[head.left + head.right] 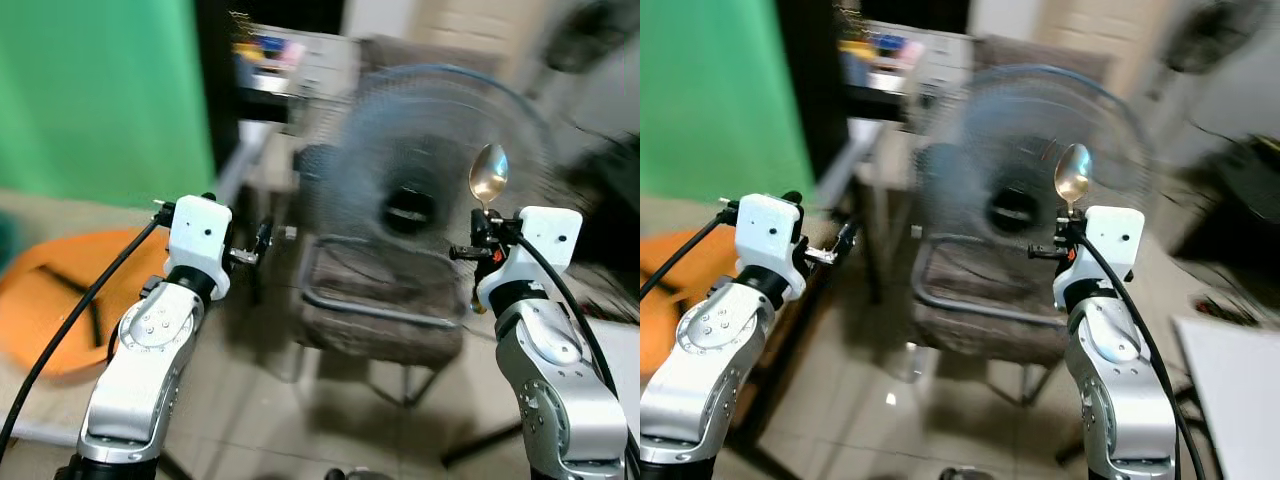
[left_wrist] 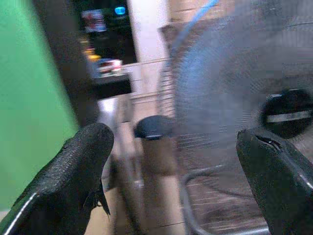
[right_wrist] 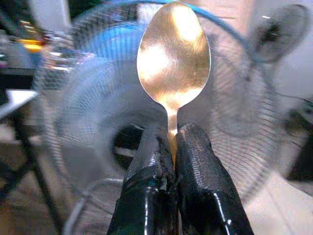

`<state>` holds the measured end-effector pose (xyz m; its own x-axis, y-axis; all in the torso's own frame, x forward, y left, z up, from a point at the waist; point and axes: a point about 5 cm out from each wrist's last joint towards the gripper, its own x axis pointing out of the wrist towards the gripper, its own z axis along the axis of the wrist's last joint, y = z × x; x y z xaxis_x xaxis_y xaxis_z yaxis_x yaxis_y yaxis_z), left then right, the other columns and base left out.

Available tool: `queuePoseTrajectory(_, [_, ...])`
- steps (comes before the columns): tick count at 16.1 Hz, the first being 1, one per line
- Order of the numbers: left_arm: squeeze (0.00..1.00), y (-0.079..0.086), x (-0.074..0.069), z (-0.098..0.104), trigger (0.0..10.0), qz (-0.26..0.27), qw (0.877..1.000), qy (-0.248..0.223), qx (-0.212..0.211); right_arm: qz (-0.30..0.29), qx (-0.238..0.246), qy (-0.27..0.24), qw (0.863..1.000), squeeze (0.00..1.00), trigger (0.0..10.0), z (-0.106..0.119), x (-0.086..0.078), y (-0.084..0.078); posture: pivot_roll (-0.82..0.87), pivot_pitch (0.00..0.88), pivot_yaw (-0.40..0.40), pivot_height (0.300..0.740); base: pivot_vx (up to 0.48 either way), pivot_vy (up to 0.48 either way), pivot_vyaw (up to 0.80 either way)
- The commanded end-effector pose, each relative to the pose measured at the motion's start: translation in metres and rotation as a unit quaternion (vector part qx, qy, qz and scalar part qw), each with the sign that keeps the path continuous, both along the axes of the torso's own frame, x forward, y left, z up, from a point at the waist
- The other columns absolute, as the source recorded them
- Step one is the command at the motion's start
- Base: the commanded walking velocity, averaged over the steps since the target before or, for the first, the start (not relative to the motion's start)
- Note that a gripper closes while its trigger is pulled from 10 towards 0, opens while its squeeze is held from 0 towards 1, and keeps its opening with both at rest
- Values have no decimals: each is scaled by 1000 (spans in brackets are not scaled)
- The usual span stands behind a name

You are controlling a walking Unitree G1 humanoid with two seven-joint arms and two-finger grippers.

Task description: Setting the table

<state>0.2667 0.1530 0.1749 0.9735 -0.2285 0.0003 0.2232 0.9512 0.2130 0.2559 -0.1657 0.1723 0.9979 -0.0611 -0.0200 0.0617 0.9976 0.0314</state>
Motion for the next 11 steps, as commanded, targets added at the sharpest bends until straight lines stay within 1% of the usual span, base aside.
queuePoseTrajectory(1, [0,2,1,2,10000,6,1000,0,0,-9,-1,1,1000,0,10000,0,1,-3,67,0,-64,740,0,0,-800])
queuePoseTrajectory(3, [0,3,3,3,10000,11,1000,-1,0,-19,7,10,1000,0,10000,-2,-1,-4,61,0,-58,740,0,0,-800])
queuePoseTrajectory(4, [0,2,4,3,10000,5,1000,-1,-2,-23,9,13,1000,0,10000,-3,-2,-4,56,0,-52,740,0,0,-800])
queuePoseTrajectory(11, [0,1,7,5,10000,0,1000,-4,1,-31,8,11,999,0,10000,-1,-2,-3,51,0,-43,740,0,0,-800])
